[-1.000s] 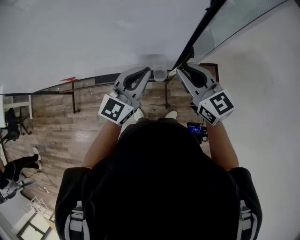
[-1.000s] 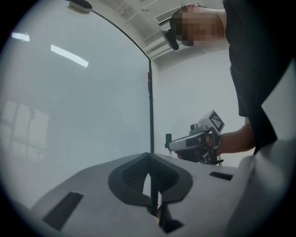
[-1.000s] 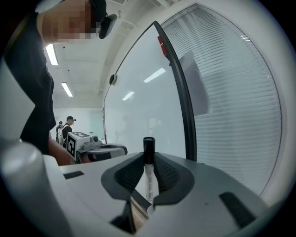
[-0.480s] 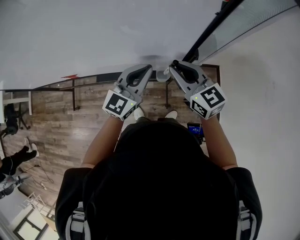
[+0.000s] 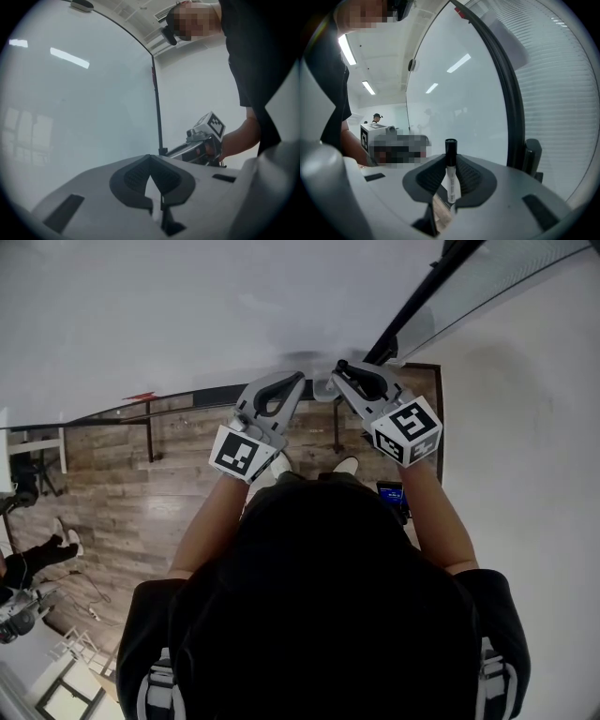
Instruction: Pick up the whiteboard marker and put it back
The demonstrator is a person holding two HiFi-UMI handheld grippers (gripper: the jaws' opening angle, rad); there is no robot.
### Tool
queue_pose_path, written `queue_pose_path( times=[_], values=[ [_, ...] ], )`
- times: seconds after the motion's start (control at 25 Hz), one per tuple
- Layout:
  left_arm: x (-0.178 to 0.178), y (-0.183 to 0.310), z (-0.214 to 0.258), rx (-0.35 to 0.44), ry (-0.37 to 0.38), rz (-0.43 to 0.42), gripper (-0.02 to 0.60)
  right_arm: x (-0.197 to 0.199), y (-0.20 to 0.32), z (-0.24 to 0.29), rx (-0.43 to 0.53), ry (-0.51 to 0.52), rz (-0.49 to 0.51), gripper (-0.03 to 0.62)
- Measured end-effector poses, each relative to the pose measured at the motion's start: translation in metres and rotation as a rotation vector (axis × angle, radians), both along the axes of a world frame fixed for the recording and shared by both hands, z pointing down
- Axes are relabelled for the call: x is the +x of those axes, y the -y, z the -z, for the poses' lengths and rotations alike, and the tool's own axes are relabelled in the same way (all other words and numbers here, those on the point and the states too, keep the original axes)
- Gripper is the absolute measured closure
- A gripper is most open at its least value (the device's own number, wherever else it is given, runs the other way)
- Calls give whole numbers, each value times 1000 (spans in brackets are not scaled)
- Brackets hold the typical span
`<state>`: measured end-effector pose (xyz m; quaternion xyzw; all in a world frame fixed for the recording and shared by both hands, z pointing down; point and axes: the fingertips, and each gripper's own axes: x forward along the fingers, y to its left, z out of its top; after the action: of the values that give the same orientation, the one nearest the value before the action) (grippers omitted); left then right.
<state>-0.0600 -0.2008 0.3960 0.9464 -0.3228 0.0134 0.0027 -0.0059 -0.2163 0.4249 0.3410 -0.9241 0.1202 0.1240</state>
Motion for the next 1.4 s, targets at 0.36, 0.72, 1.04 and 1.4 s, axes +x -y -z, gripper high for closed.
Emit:
queue_pose_path(
  times=[0.36, 0.72, 1.04, 1.4],
  values=[
    [-5, 6, -13, 8, -25, 7, 578, -2, 8, -37, -39, -55, -25, 531],
    [-4, 3, -28, -14, -52, 6, 578, -8, 15, -95, -55, -146, -20, 531],
    [-1, 2, -43, -31, -26, 7, 578, -7, 15, -130, -104, -183, -25, 531],
    [2, 3, -51, -64, -22, 12, 578, -8, 14, -160, -121, -222, -38, 531]
  ],
)
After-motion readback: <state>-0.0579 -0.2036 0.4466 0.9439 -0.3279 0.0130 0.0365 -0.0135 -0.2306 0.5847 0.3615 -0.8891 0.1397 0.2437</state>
